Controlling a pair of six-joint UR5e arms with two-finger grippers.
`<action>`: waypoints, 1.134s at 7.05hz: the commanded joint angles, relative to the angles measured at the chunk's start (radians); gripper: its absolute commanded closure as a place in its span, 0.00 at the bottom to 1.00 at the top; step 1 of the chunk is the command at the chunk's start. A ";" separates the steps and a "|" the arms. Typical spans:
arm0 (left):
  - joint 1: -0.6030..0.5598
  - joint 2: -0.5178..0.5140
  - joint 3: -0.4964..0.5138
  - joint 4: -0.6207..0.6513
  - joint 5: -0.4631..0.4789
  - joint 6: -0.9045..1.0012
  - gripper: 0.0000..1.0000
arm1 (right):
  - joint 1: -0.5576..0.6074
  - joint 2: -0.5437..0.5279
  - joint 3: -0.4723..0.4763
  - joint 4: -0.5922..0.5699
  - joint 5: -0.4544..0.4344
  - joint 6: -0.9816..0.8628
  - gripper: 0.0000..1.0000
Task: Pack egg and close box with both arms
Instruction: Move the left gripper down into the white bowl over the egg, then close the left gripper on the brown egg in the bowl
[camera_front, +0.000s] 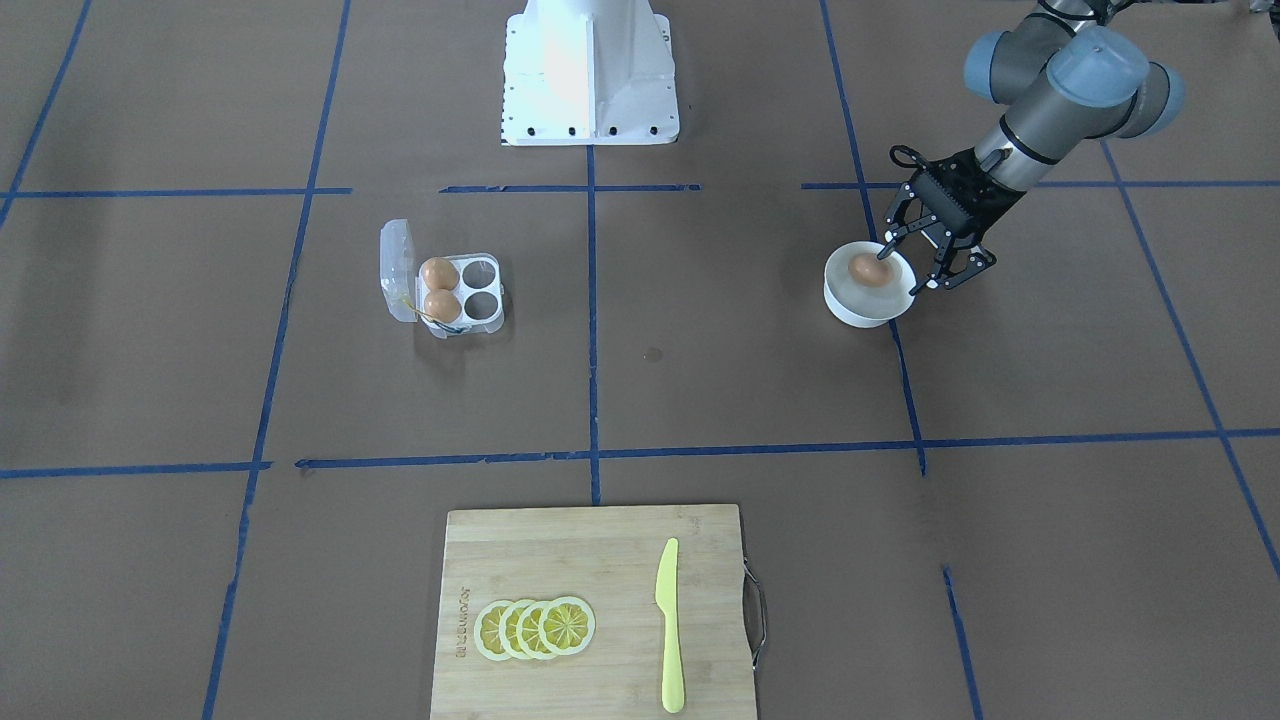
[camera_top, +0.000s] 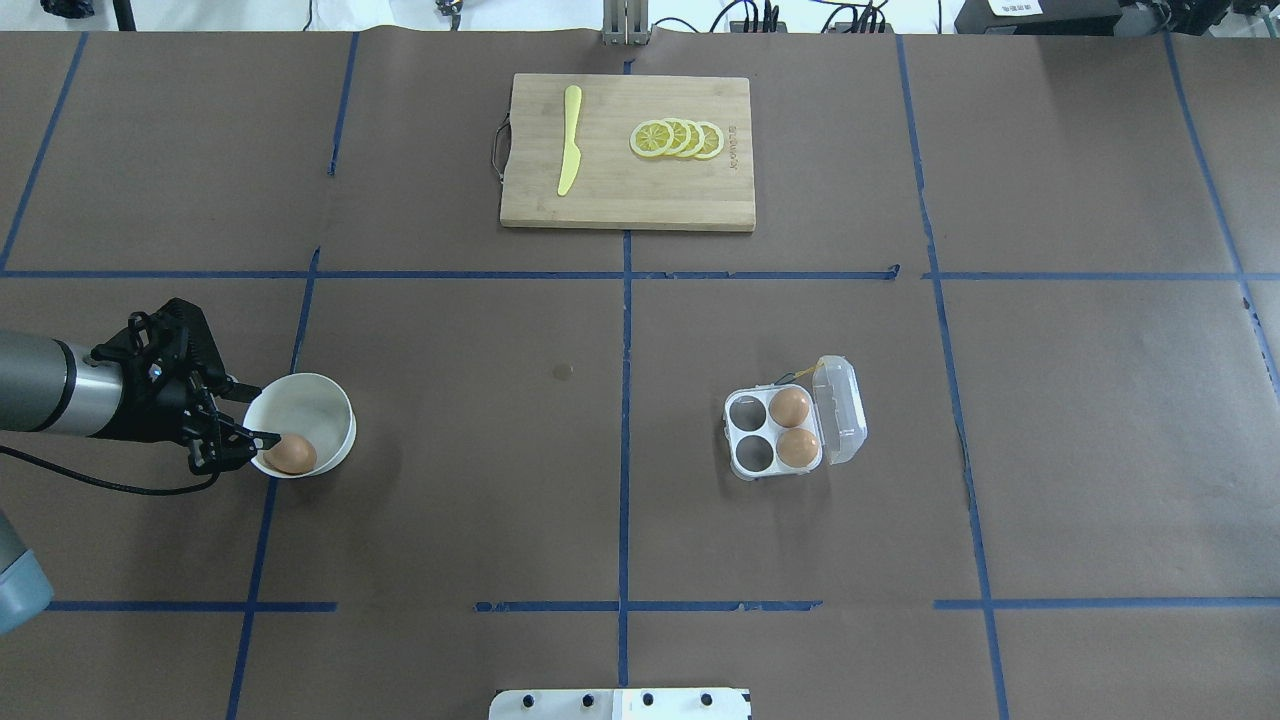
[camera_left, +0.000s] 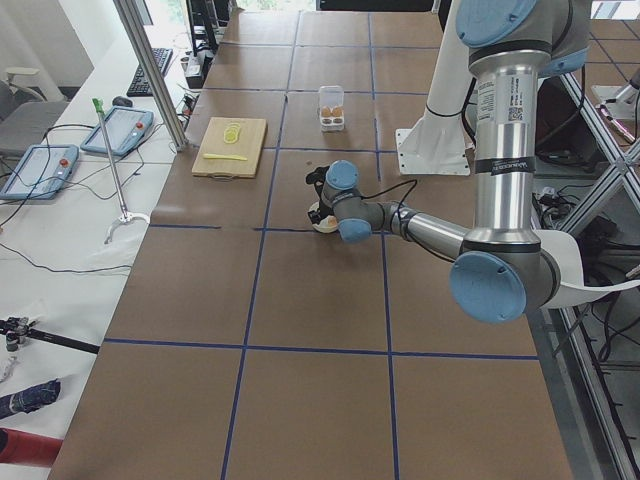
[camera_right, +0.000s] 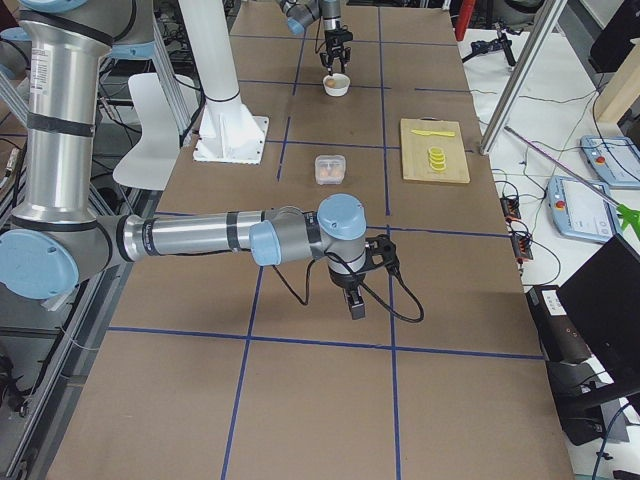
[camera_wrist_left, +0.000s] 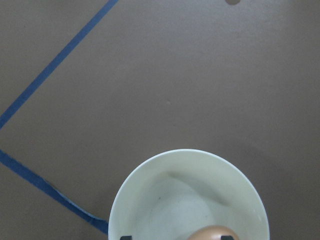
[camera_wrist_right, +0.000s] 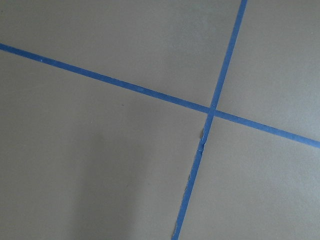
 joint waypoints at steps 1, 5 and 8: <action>0.005 -0.004 0.007 0.000 0.003 0.000 0.35 | 0.002 -0.003 0.002 0.001 0.000 -0.001 0.00; 0.032 -0.009 0.007 0.000 0.003 -0.006 0.38 | 0.002 -0.002 -0.001 -0.001 -0.001 0.001 0.00; 0.054 -0.040 0.042 0.000 0.003 -0.006 0.38 | 0.000 0.001 -0.008 -0.001 -0.003 0.001 0.00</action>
